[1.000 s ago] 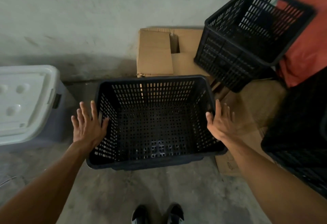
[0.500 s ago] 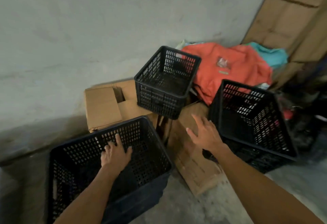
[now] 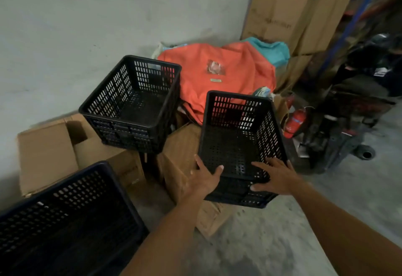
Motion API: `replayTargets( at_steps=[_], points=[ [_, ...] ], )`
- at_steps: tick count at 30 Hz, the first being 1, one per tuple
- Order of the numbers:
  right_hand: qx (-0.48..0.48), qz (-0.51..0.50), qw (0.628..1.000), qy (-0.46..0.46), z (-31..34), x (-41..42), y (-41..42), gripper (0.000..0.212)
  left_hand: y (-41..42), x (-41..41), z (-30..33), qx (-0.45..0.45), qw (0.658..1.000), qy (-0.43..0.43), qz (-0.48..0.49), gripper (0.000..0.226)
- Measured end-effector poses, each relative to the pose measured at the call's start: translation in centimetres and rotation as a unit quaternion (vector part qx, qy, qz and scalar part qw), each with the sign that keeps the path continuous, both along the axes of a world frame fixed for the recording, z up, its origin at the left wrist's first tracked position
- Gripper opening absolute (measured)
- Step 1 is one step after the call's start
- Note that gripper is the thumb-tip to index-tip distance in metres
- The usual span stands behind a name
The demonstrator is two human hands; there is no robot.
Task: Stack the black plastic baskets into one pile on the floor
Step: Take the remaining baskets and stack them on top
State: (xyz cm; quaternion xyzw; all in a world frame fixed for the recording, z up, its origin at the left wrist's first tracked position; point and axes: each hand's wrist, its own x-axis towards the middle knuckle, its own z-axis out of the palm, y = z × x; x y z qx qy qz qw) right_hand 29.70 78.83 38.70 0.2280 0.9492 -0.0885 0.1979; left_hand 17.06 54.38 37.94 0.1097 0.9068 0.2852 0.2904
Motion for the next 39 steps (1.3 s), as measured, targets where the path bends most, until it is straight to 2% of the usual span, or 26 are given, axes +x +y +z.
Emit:
replayTargets(
  at_steps=[2, 4, 6, 8, 10, 13, 17, 19, 22, 23, 25, 28, 30, 33, 35, 37, 39],
  points=[
    [-0.003, 0.006, 1.000, -0.023, -1.7, 0.5, 0.8, 0.101, 2.3, 0.8, -0.7, 0.009, 0.999, -0.039, 0.036, 0.105],
    [0.001, 0.003, 1.000, -0.008, -3.0, 0.5, 0.5, 0.103, 3.4, 1.0, -0.9, 0.033, 0.993, -0.068, 0.087, 0.101],
    [0.010, 0.010, 0.999, 0.031, -3.3, 0.1, -0.6, 0.099, 3.5, 0.5, -0.7, 0.054, 0.988, -0.069, 0.131, 0.095],
    [-0.010, 0.044, 0.999, 0.030, -2.9, -1.2, -2.5, 0.093, 2.6, -0.8, -0.4, 0.067, 0.984, -0.058, 0.157, 0.090],
    [-0.026, 0.079, 0.996, 0.025, -2.7, -2.9, -5.5, 0.090, 1.0, -2.6, -0.2, 0.072, 0.980, -0.039, 0.182, 0.090],
    [-0.029, 0.102, 0.993, 0.059, -3.3, -5.6, -11.5, 0.072, -1.9, -5.3, -0.2, 0.044, 0.978, -0.019, 0.203, 0.099],
    [-0.067, 0.088, 0.991, 0.074, -4.0, -8.7, -19.8, 0.052, -5.6, -7.2, -0.5, 0.048, 0.972, -0.068, 0.221, 0.105],
    [-0.110, 0.073, 0.989, 0.063, -4.1, -9.5, -22.5, 0.047, -7.5, -7.7, -0.5, 0.083, 0.958, -0.087, 0.261, 0.101],
    [-0.252, 0.059, 0.966, -0.004, -3.2, -9.8, -23.2, 0.062, -10.2, -9.2, -0.8, 0.065, 0.967, -0.067, 0.236, 0.103],
    [-0.295, 0.046, 0.954, -0.016, -2.6, -9.8, -22.5, 0.069, -10.9, -9.8, -0.7, 0.051, 0.973, -0.062, 0.216, 0.102],
    [-0.296, 0.021, 0.955, 0.016, -1.7, -10.1, -19.7, 0.077, -11.8, -11.0, -0.5, 0.030, 0.981, -0.058, 0.184, 0.101],
    [-0.166, 0.004, 0.980, 0.110, -0.5, -11.4, -13.0, 0.064, -12.4, -13.3, 0.4, 0.004, 0.988, -0.045, 0.147, 0.100],
    [-0.077, -0.025, 0.984, 0.158, 0.1, -12.1, -7.7, 0.067, -12.5, -14.9, 0.6, -0.009, 0.992, -0.032, 0.120, 0.098],
    [0.045, -0.079, 0.985, 0.145, -0.3, -11.8, -0.6, 0.078, -11.9, -16.7, 0.2, -0.036, 0.995, -0.008, 0.097, 0.094],
    [0.054, -0.105, 0.988, 0.102, -1.0, -10.9, 3.1, 0.078, -11.2, -17.2, -0.7, -0.040, 0.995, 0.015, 0.092, 0.092],
    [0.010, -0.123, 0.990, 0.070, -1.7, -9.7, 5.6, 0.070, -10.9, -16.8, -1.3, -0.065, 0.993, 0.064, 0.075, 0.089],
    [0.002, -0.119, 0.989, 0.085, -2.8, -8.6, 7.0, 0.062, -11.0, -15.5, -2.4, -0.130, 0.983, 0.123, 0.049, 0.092]
  ],
)
